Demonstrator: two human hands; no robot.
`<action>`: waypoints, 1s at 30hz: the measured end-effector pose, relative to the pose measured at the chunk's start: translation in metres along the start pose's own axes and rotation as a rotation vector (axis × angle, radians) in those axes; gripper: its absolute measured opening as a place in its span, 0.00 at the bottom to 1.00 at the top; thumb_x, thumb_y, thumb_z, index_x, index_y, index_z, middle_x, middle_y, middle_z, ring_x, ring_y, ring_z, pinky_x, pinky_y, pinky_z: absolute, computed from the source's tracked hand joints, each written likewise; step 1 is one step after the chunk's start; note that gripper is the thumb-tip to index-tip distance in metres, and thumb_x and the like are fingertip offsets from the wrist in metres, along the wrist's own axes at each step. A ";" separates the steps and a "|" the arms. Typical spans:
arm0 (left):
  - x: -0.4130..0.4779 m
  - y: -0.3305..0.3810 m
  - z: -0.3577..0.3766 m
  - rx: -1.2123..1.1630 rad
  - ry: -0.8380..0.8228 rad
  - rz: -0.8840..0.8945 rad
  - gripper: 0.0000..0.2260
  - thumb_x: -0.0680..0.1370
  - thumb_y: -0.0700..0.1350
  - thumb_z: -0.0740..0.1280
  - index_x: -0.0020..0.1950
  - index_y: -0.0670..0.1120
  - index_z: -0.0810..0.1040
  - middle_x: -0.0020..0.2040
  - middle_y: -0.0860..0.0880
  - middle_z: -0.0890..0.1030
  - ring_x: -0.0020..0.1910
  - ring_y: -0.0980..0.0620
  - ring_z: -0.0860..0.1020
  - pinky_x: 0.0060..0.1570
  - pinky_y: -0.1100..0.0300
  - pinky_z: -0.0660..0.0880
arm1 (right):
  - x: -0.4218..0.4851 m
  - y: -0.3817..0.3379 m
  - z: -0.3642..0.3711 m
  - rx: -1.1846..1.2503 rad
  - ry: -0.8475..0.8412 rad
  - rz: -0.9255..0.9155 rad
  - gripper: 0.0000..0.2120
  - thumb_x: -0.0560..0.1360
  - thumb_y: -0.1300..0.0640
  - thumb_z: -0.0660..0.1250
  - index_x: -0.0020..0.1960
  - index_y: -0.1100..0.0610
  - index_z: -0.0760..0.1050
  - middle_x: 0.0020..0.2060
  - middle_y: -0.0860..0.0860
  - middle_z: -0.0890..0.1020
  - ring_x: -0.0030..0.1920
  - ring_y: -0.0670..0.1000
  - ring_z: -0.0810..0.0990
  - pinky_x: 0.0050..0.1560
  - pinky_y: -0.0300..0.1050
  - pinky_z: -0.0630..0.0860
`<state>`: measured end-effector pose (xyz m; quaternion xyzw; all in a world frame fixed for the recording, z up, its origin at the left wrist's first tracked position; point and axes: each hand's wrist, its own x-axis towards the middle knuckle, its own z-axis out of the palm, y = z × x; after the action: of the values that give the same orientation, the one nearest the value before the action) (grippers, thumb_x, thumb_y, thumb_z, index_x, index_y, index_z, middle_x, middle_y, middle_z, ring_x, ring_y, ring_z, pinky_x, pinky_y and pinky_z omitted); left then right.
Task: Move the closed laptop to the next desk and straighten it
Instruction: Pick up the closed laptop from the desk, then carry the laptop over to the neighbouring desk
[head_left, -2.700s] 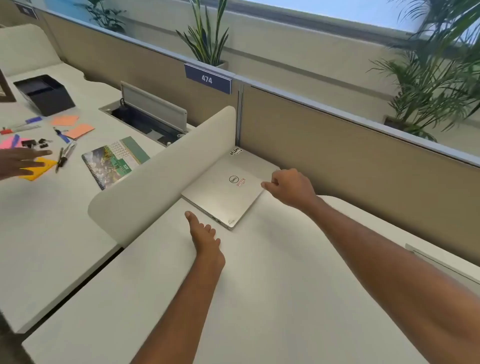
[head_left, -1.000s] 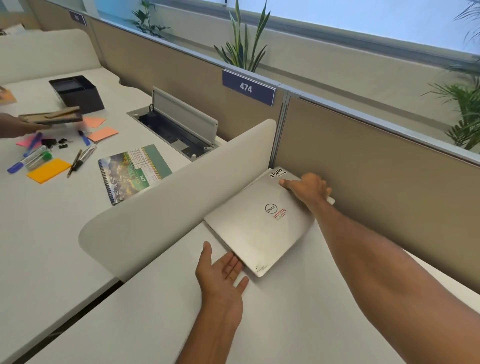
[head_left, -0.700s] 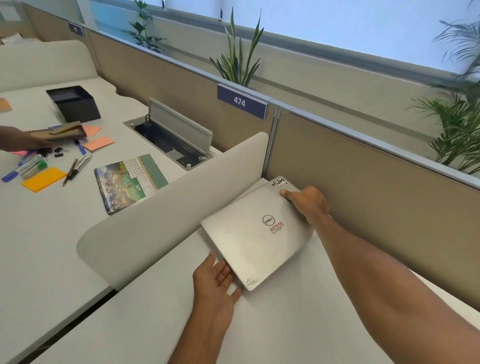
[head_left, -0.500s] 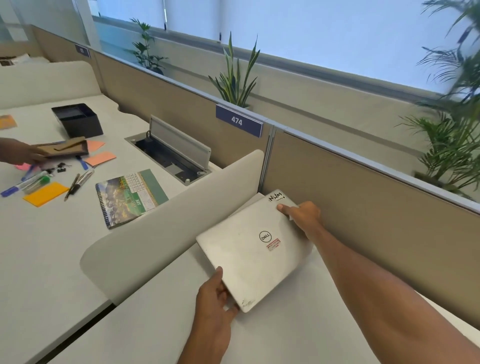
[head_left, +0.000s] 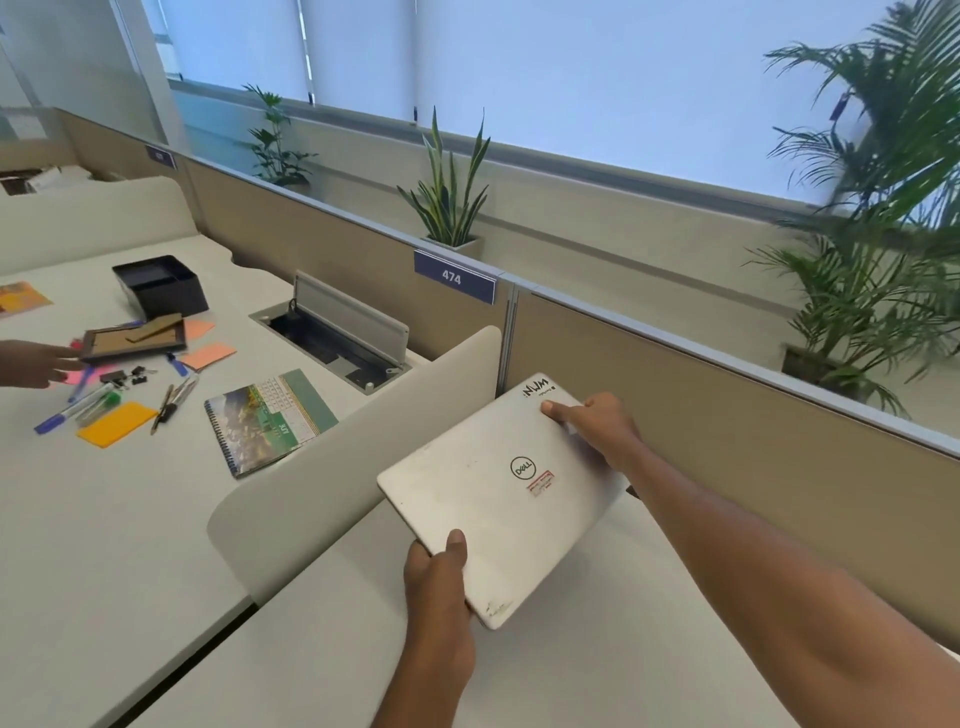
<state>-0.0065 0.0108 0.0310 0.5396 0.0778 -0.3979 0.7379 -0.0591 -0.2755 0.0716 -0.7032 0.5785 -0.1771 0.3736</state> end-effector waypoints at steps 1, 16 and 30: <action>-0.007 0.002 0.001 0.010 -0.005 0.005 0.07 0.88 0.38 0.65 0.62 0.47 0.81 0.58 0.45 0.89 0.54 0.44 0.88 0.50 0.50 0.82 | -0.006 -0.002 -0.007 0.001 0.005 -0.004 0.31 0.66 0.32 0.81 0.30 0.53 0.67 0.31 0.48 0.74 0.32 0.52 0.72 0.34 0.47 0.63; -0.116 0.008 0.024 0.155 -0.051 0.070 0.02 0.86 0.44 0.70 0.57 0.47 0.79 0.55 0.45 0.88 0.49 0.42 0.86 0.47 0.50 0.82 | -0.114 0.027 -0.156 0.155 -0.160 0.002 0.23 0.70 0.34 0.81 0.43 0.53 0.79 0.43 0.51 0.88 0.39 0.53 0.83 0.41 0.46 0.73; -0.243 -0.027 0.032 0.437 -0.317 0.009 0.08 0.85 0.44 0.71 0.64 0.45 0.84 0.53 0.47 0.91 0.49 0.44 0.87 0.44 0.53 0.80 | -0.289 0.151 -0.303 0.442 -0.174 0.123 0.18 0.79 0.48 0.77 0.63 0.59 0.86 0.53 0.56 0.91 0.49 0.58 0.91 0.47 0.47 0.87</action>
<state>-0.1980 0.1032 0.1560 0.6173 -0.1291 -0.4816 0.6085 -0.4458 -0.1075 0.2135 -0.5804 0.5332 -0.2149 0.5768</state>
